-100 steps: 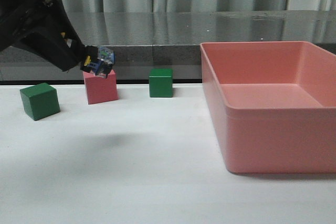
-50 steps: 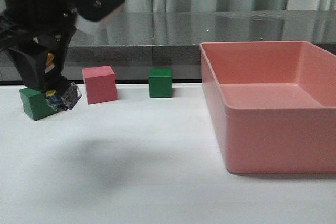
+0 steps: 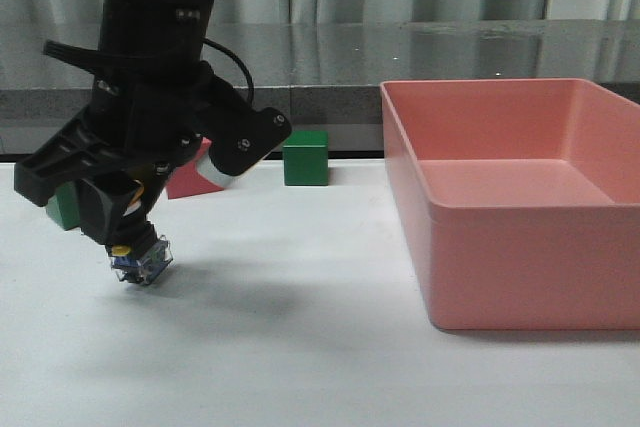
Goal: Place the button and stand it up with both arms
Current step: 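Rotate the button upright and lower it onto the table with the left gripper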
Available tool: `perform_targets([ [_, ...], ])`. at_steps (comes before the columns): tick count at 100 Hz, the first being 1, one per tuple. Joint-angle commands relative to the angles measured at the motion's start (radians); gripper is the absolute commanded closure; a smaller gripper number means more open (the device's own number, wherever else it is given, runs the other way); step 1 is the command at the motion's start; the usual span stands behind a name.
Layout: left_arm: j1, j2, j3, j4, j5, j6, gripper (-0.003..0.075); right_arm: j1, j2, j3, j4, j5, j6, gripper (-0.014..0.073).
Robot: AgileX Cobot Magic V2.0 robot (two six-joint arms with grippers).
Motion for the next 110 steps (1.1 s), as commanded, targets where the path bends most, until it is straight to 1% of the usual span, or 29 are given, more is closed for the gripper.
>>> perform_targets([
  [1,-0.011,-0.037,-0.029,0.030,0.046,-0.009,0.0738,-0.006,0.000,-0.029,0.004,-0.069,0.000,0.0651],
  [55,-0.011,-0.008,-0.031,0.028,0.050,-0.009,0.0738,-0.006,0.000,-0.029,0.004,-0.069,0.000,0.0651],
  [64,-0.011,-0.008,-0.031,0.028,0.051,-0.011,0.0728,-0.006,0.000,-0.029,0.004,-0.069,0.000,0.0651],
  [69,-0.011,-0.008,-0.031,0.028,0.052,-0.011,0.0699,-0.006,0.000,-0.029,0.004,-0.069,0.000,0.0651],
  [76,-0.011,-0.008,-0.031,0.028,0.052,-0.011,0.0629,-0.006,0.000,-0.029,0.004,-0.069,0.000,0.0651],
  [95,-0.011,-0.012,-0.031,0.028,0.060,-0.011,0.0364,-0.006,0.000,-0.029,0.004,-0.069,0.000,0.0651],
  [102,-0.011,-0.018,-0.031,0.028,0.064,-0.011,0.0300,-0.006,0.000,-0.029,0.004,-0.069,0.000,0.0651],
  [110,-0.011,-0.027,-0.031,0.028,0.075,-0.011,0.0261,-0.006,0.000,-0.029,0.004,-0.069,0.000,0.0651],
])
